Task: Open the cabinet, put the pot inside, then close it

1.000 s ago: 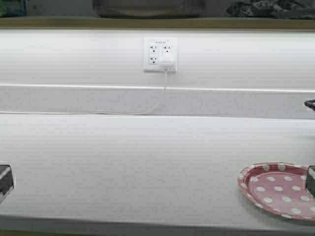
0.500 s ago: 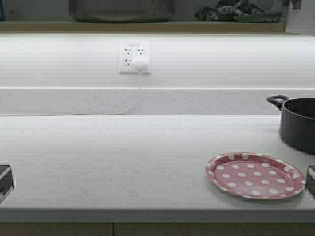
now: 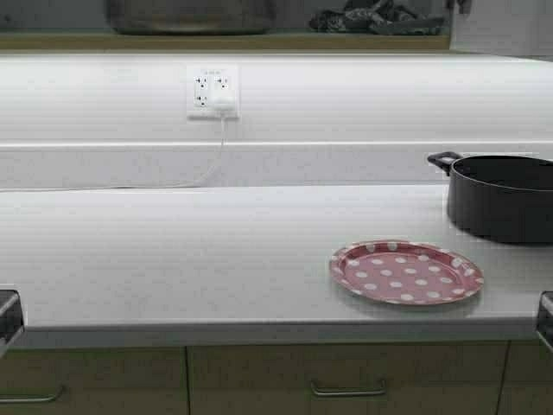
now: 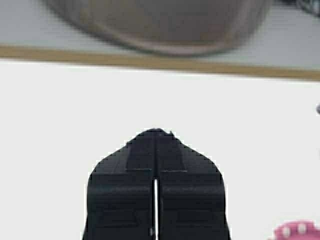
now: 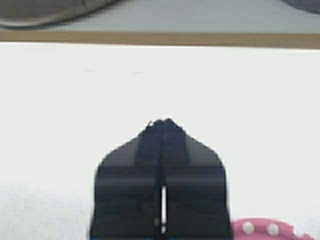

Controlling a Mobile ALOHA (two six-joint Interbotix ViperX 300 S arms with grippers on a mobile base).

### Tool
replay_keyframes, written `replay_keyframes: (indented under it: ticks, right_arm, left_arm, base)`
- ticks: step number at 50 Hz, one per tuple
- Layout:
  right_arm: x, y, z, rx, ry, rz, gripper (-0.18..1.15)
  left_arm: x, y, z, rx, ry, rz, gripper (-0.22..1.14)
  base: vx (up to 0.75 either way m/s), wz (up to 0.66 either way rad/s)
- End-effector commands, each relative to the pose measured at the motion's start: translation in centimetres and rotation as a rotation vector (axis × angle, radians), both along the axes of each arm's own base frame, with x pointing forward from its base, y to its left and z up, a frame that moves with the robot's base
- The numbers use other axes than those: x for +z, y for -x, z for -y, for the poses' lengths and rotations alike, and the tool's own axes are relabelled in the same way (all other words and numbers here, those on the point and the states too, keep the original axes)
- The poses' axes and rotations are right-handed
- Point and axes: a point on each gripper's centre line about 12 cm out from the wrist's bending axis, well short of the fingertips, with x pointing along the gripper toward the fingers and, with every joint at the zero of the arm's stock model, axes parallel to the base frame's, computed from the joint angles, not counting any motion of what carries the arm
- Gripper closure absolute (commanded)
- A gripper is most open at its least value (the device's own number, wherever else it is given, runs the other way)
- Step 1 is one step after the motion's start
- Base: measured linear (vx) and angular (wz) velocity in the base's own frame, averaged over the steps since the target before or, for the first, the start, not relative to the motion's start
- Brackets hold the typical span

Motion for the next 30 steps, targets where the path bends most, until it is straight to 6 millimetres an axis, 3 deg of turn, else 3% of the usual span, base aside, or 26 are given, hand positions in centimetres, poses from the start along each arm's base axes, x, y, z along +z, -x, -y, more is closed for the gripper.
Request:
replay_keyframes:
  ticks: [1,30]
  right_arm:
    - [1.2,-0.1,-0.1,0.006,-0.003,0.037,0.89]
    - [2.2,0.2,0.0,0.004,-0.003,0.047,0.89]
  left_arm:
    - [0.5,-0.6,0.3,-0.001,-0.001,0.019,0.88]
    - [-0.7,-1.9,-0.2,0.019,-0.021,-0.013,0.88]
  base:
    - [-0.20,-0.05]
    - [-0.21,0.03]
